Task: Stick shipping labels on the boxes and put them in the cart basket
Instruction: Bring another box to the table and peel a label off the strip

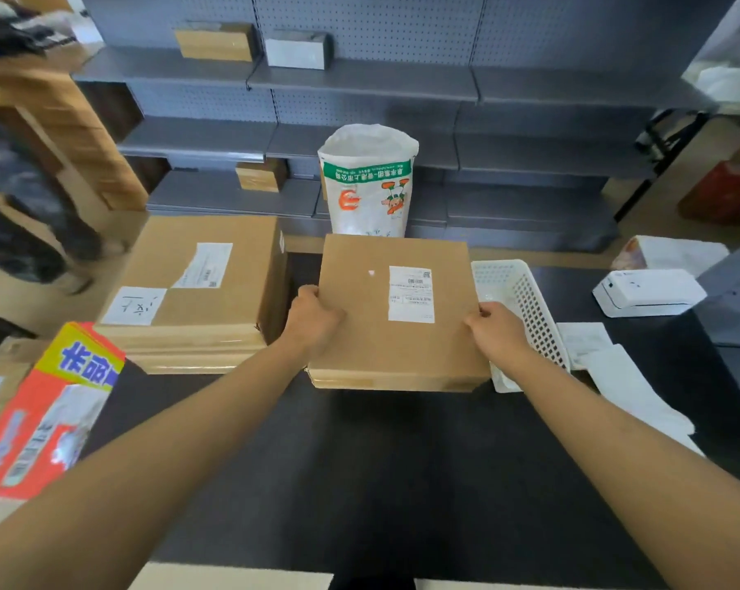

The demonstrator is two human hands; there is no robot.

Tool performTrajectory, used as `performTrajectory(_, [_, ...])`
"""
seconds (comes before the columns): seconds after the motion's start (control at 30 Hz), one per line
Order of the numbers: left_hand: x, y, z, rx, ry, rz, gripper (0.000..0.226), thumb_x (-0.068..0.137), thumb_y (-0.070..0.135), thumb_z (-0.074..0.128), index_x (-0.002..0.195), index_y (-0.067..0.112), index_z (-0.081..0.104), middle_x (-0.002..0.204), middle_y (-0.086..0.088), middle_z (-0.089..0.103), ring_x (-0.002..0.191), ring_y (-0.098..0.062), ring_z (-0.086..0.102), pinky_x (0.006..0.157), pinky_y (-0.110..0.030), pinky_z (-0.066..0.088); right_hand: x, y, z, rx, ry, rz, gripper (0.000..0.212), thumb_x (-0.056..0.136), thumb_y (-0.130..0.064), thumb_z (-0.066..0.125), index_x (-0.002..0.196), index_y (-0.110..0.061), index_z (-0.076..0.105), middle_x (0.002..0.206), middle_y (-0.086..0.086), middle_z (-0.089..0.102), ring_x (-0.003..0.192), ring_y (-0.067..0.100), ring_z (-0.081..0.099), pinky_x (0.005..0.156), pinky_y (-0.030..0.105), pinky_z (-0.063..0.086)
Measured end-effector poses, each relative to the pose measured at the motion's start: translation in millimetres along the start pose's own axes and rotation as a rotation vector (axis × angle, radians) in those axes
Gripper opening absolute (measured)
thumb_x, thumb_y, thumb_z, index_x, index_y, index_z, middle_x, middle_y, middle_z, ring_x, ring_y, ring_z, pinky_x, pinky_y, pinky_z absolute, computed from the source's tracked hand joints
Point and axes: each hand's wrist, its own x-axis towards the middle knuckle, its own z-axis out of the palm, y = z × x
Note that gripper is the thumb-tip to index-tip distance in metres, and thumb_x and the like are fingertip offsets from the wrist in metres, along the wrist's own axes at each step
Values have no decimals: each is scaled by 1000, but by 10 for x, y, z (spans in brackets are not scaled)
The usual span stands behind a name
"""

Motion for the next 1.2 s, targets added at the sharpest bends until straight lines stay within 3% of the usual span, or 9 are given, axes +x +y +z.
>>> performTrajectory(0.17, [66,-453,221,52,-28,-103,56,88,16,62,136,11,33,128,-7,49,111,-23,51,89,-35,46,-37,373,302,-18,-105,65,17,96,-25,44,86,-17,55,84,-1,57,74,14,53,57,24,37])
performTrajectory(0.4, [3,-917,523,58,-75,-173,57,85,15,67,131,11,34,127,-6,48,103,-19,50,82,-30,45,-95,802,534,-10,-142,165,25,95,-23,50,116,-12,57,107,4,60,88,17,52,73,29,38])
performTrajectory(0.53, [-15,-977,577,65,-56,-162,56,85,13,67,131,11,34,128,-7,46,112,-22,50,89,-33,47,-107,881,567,49,-141,181,38,94,-25,53,130,-12,51,122,5,59,96,17,53,78,29,40])
performTrajectory(0.8, [-30,-993,583,168,-90,-111,57,91,19,61,136,11,27,136,-8,37,119,-24,46,99,-38,45,-87,881,555,55,-167,192,46,93,-24,53,136,-11,44,131,8,55,105,19,53,83,31,43])
performTrajectory(0.9, [11,-973,610,178,-62,-99,61,91,23,60,140,14,24,141,-8,34,122,-27,45,103,-44,44,-80,798,571,-94,-27,87,55,89,-22,57,140,-11,40,139,9,42,125,26,43,100,38,40])
performTrajectory(1.0, [79,-913,625,223,-16,-75,64,90,26,61,142,17,24,142,-8,33,124,-29,43,103,-44,43,-13,634,582,-235,103,-147,46,88,-18,58,132,-14,48,133,7,41,122,24,42,99,32,37])
performTrajectory(1.2, [132,-809,733,392,-84,23,72,89,33,60,146,18,20,150,-10,18,131,-35,32,108,-47,33,197,365,755,-294,-65,-274,25,97,-22,50,119,-14,57,126,4,47,115,19,45,88,24,39])
